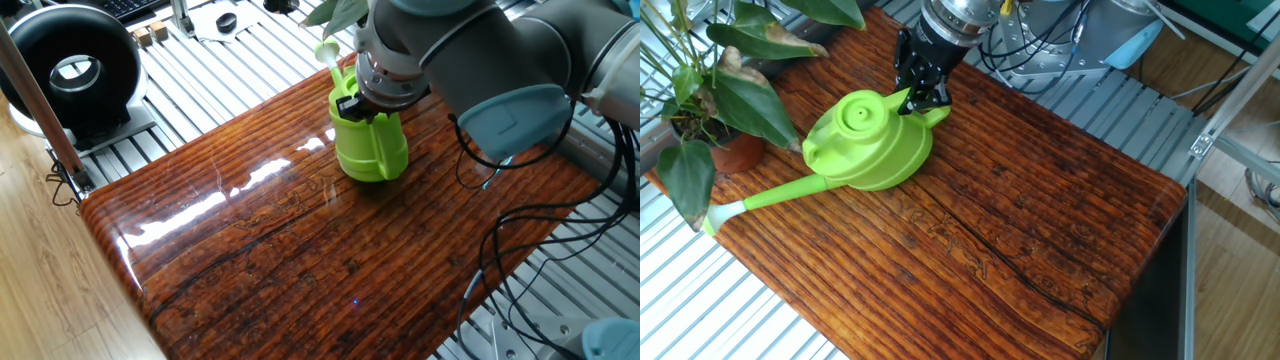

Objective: Water the plant

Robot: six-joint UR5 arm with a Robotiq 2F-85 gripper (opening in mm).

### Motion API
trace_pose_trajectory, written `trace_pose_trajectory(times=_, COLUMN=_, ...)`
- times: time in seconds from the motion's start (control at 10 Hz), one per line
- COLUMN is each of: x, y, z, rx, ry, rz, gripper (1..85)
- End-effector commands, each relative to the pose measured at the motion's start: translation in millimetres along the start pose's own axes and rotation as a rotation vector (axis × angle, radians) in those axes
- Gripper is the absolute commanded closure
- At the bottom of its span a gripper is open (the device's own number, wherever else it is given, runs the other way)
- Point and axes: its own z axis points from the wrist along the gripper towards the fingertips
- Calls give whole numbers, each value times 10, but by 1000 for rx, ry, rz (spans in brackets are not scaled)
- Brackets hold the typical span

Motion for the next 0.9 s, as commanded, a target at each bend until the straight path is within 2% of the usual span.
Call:
trace_pose_trajectory(times=0.0, x=10, y=29, z=-3, rx=-13, ry=7, rz=10, gripper=843)
trace_pose_trajectory(times=0.2, x=49, y=88, z=2, rx=-28, ry=12, rz=15, gripper=843)
trace_pose_trajectory(times=0.4, x=178, y=187, z=5, rx=-46, ry=15, rz=39, gripper=843)
trace_pose_trajectory(times=0.5, x=255, y=255, z=32, rx=-74, ry=31, rz=48, gripper=843)
trace_pose_trajectory(times=0.6, x=381, y=424, z=92, rx=-156, ry=70, rz=59, gripper=843)
trace_pose_trajectory(times=0.7, x=415, y=536, z=149, rx=-205, ry=61, rz=67, gripper=843)
trace_pose_trajectory(times=0.8, x=455, y=581, z=193, rx=-218, ry=67, rz=73, gripper=843)
